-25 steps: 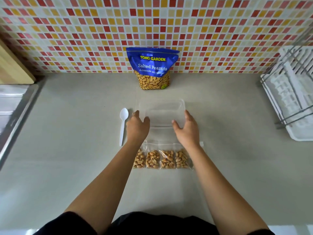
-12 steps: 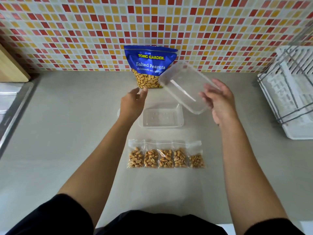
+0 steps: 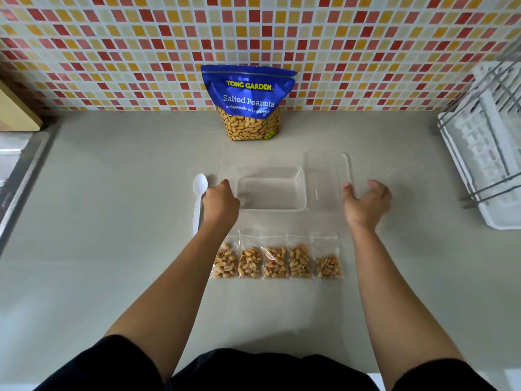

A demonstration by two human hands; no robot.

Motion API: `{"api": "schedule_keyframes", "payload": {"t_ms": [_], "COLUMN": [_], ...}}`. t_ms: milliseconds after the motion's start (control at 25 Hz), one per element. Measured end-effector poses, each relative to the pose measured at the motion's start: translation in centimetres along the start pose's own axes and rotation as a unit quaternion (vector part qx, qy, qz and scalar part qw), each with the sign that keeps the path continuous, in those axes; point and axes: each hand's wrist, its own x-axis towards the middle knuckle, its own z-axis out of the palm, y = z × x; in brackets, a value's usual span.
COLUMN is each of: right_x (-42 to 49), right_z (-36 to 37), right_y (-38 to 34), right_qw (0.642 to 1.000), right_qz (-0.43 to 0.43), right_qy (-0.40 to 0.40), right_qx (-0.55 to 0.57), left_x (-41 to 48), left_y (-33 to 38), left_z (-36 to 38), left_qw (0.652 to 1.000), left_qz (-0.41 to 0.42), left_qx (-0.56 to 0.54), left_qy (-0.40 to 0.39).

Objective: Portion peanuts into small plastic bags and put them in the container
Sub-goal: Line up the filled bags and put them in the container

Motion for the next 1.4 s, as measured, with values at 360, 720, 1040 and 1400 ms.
{"api": "schedule_keyframes", "payload": {"t_ms": [360,720,1040,1400], "right_x": [-5.3,-8.0,-7.4,-5.0], "right_z": [-3.2,-3.1,-2.3,3.5], "right_y": [4.5,5.3,-1.6,-7.5], "right_qw": [0.943,0.985,0.937,0.895], "right_qz": [0.038,-0.069,-0.075,-0.205], "right_qy": [-0.266,-0.149,-0.185,-0.375], "right_qx": [-0.198,0.058,0.287,-0.125], "left_x": [-0.5,-0.5,-1.1,-1.7], "left_y": [-0.7,-0.6,-0.4,0.2], "left_z": [0.4,0.5,0.2,-0.2], "left_qw": [1.000,1.000,1.000,1.000], "left_qz": [-0.007,-0.015,-0.015,0.003], "left_qx": [-0.014,-0.016,-0.013,0.023], "left_qy": [0.003,0.003,0.003,0.002]}}
